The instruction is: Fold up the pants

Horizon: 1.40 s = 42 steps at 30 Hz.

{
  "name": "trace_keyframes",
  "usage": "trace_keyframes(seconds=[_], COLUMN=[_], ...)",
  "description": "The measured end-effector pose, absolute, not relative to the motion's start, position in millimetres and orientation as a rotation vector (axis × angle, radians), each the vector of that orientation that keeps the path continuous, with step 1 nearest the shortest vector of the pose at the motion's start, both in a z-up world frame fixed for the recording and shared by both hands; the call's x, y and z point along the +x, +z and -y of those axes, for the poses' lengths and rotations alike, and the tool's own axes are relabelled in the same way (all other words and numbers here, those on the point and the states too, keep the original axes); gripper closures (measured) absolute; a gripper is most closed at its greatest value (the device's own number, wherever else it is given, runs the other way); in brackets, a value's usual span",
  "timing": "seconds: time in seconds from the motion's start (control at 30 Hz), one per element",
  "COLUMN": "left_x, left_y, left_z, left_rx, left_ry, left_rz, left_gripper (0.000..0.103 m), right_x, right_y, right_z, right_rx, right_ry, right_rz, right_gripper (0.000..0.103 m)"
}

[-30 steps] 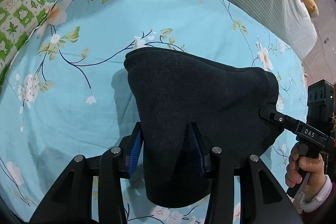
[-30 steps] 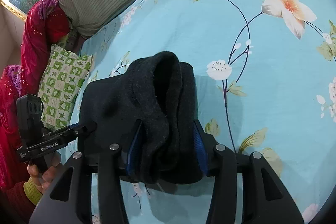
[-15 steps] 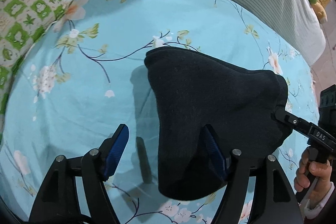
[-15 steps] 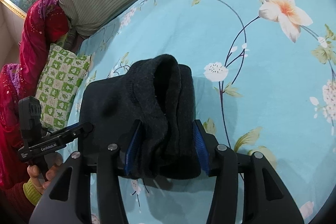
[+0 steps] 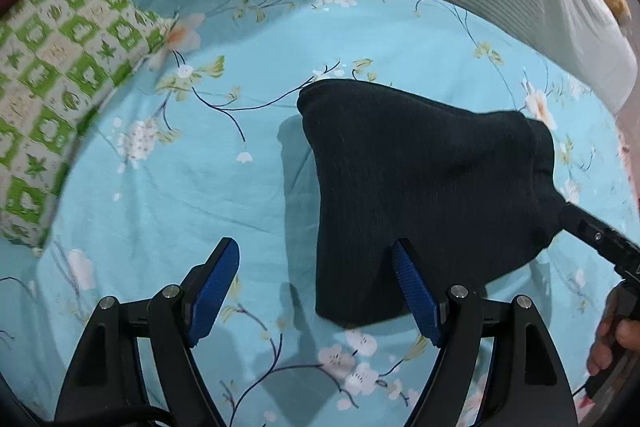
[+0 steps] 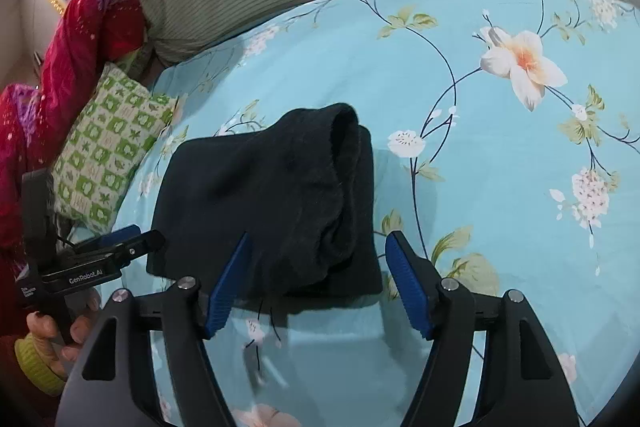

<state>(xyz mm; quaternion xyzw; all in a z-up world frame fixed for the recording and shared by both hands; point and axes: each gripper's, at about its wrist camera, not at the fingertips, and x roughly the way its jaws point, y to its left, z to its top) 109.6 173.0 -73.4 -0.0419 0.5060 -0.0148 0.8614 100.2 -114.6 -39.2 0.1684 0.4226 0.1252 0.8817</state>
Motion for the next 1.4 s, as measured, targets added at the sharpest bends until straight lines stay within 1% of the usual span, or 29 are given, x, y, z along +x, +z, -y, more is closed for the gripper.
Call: trace_keyframes(seconds=[0.13,0.37,0.5,0.53,0.6,0.67,1.1,1.4], left_x=[94.9,70.9,60.8,59.1,54.9,52.1,48.5,50.3], left_y=[-68.9,-66.9,-68.0,-67.6,-67.5,-67.3,-71.3,-75.2], left_z=[-165.1,-151.5,-145.9,-145.3,-143.4,-142.0,-141.0,-142.1], left_rx=[-0.034,0.065,0.066,0.064,0.064,0.064,0.042,0.032], left_ry=[0.0,0.066,0.038,0.034,0.028,0.019,0.013,0.01], left_rz=[-1.037,-0.968,-0.966,-0.964,-0.952,-0.942,-0.947,-0.947], left_gripper=[0.022,0.022,0.022,0.022,0.021,0.02,0.019,0.019], right_x=[89.6,68.4,57.4,56.5,53.0,51.1,46.2,49.6], right_y=[-35.0,-27.2,-26.4,-26.6,-28.4,-30.2,-44.5,-51.5], right_z=[108.8,92.4,83.3,80.9,77.5,74.8,61.8,56.9], right_rx=[0.319,0.206,0.148,0.141,0.127,0.115,0.0,-0.002], right_ry=[0.26,0.251,0.255,0.258,0.261,0.265,0.25,0.26], right_rz=[-0.86,-0.804,-0.769,-0.765,-0.756,-0.752,-0.748,-0.74], right_gripper=[0.029,0.02,0.015,0.014,0.009,0.008,0.004,0.003])
